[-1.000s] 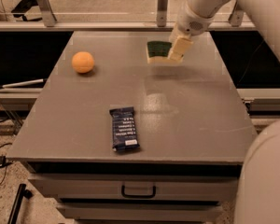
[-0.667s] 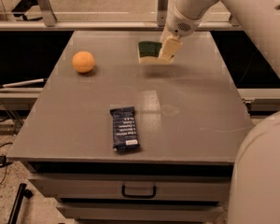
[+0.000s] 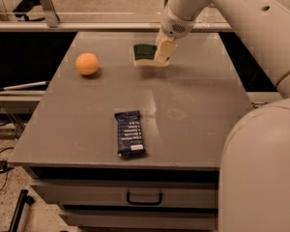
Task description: Move sponge near orange
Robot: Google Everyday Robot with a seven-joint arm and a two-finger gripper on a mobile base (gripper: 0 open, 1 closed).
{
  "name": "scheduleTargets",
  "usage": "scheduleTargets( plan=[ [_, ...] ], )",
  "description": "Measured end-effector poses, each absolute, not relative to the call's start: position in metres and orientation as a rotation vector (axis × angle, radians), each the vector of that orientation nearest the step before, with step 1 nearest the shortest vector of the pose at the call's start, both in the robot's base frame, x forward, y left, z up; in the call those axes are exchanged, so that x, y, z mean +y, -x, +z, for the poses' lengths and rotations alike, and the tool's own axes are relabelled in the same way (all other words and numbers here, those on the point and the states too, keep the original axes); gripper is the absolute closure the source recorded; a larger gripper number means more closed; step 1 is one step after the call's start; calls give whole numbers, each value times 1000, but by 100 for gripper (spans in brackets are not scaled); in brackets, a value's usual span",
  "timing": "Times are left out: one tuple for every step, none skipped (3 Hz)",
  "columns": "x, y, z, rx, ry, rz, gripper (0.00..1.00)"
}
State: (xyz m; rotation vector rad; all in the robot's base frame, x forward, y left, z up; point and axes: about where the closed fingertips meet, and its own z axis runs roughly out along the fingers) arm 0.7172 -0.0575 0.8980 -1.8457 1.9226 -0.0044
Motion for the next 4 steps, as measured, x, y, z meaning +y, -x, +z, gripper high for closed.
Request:
scheduleTargets(
  plan=[
    [-43,-720,893,1890,1907,29,100],
    [-27,-718,890,1846,1985,59,100],
    [-18,-717,888,1823,2025,74,100],
    [-6,-715,888,1790,2058,109,100]
  ],
)
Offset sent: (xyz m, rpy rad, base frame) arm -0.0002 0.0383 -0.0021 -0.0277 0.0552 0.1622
